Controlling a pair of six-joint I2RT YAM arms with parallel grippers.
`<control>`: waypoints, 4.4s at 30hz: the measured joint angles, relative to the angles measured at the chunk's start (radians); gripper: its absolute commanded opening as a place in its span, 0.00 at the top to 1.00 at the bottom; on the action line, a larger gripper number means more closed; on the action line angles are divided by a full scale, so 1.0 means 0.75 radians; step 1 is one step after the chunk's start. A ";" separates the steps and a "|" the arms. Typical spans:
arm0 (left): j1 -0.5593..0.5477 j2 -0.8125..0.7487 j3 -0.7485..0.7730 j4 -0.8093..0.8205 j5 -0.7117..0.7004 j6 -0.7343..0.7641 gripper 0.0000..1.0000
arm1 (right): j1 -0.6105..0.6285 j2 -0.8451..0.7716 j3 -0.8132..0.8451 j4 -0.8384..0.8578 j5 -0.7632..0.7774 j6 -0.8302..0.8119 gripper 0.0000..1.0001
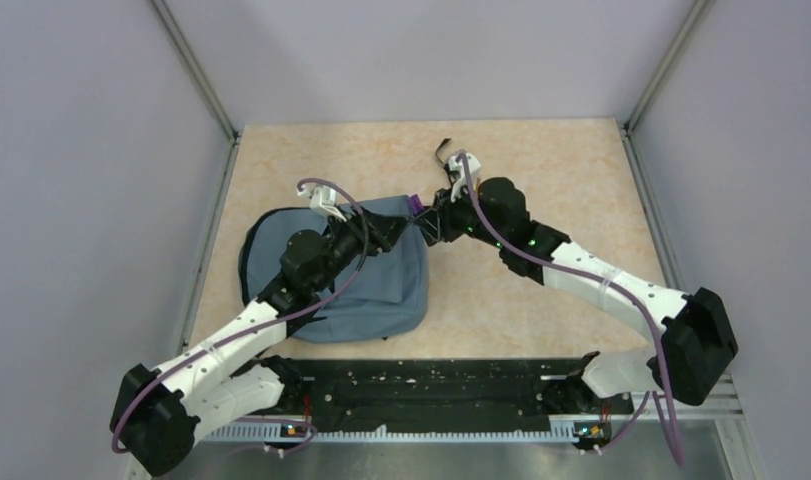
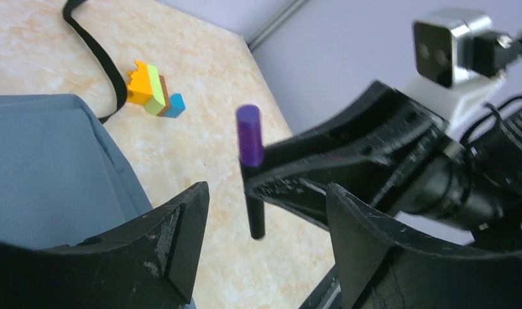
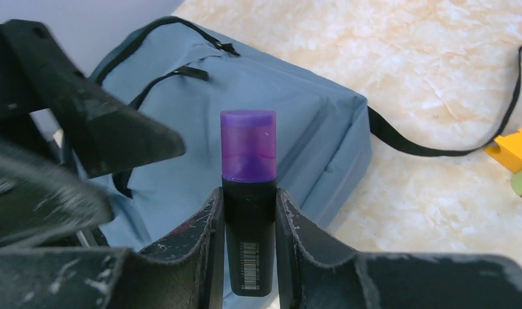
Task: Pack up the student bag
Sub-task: Pick up the stationery from the center of the board, then place the stationery in the student bag, then zip the student bag at the center of the board.
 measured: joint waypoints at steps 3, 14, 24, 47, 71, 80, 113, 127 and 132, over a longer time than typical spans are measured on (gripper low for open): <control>-0.003 0.010 -0.030 0.077 -0.063 -0.028 0.28 | 0.031 -0.032 -0.019 0.017 -0.003 -0.018 1.00; -0.030 0.212 -0.018 0.231 -0.113 -0.080 0.51 | 0.098 -0.080 -0.037 0.028 -0.037 -0.077 1.00; -0.089 0.229 0.090 0.143 -0.125 0.005 1.00 | 0.101 -0.075 -0.038 0.030 -0.013 -0.106 0.74; 0.453 -0.044 0.550 -1.268 0.016 0.736 0.98 | -0.173 -0.358 -0.297 -0.025 0.105 -0.137 0.14; 0.784 0.058 0.349 -1.131 0.312 0.765 1.00 | -0.179 -0.472 -0.325 -0.020 0.080 -0.150 0.14; 0.815 0.091 0.279 -0.999 0.401 0.722 0.99 | -0.179 -0.473 -0.339 -0.012 0.069 -0.150 0.14; 0.836 0.012 0.383 -1.171 0.230 0.693 0.26 | -0.170 -0.239 -0.265 0.118 -0.265 -0.163 0.16; 0.981 0.480 0.588 -1.035 0.377 0.526 0.32 | 0.058 0.484 0.304 0.239 -0.342 -0.263 0.37; 0.992 0.538 0.588 -0.961 0.462 0.489 0.32 | 0.066 0.695 0.462 0.233 -0.358 -0.260 0.41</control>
